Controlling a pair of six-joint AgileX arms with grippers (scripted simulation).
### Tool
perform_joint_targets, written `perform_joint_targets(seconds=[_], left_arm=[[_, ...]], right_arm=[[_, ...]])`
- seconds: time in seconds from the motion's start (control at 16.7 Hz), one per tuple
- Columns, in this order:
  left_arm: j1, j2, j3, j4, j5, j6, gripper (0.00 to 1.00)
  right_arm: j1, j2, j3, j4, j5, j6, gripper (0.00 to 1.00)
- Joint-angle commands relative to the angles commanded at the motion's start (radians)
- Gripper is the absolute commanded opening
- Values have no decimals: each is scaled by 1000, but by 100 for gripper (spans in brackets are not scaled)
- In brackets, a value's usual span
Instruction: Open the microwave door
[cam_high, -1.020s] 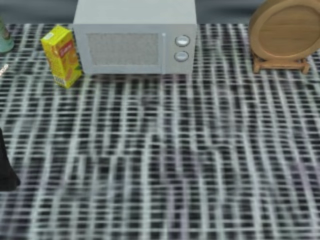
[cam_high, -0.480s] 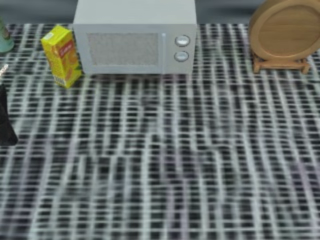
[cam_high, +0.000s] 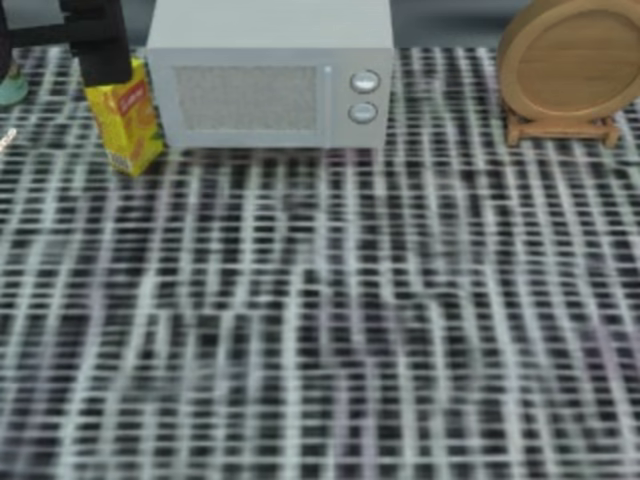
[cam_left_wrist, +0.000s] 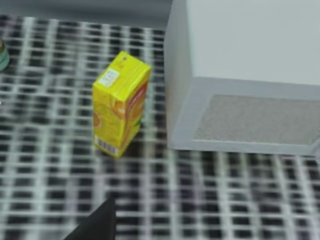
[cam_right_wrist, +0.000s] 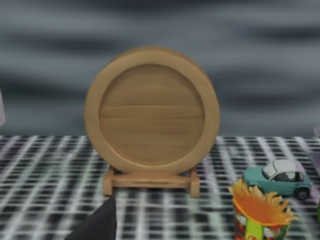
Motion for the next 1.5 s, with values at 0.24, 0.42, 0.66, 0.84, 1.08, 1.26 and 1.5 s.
perform_joint_targets(seconds=[0.24,0.42,0.66,0.84,1.08,1.26,1.5], left_arm=[[-100,378,391,-209,-53,-91,100],[-169,634,665,-348,-91,-156,100],[-246,915,976,-496,-132,-231,100],[-287,1062,1149,-572,-155,-273,100],[-314,1156,1263,-619,-169,-301,100],[-315,1160,1268,-620,-170,-302,100],[-307,1166,1255,-602,-166,-295,100]], right_arm=[[0,0,0,0,0,0,100],[0,0,0,0,0,0,100],[0,0,0,0,0,0,100],[0,0,0,0,0,0,100],[0,0,0,0,0,0,100],[0,0,0,0,0,0,100],[0,0,0,0,0,0,100]])
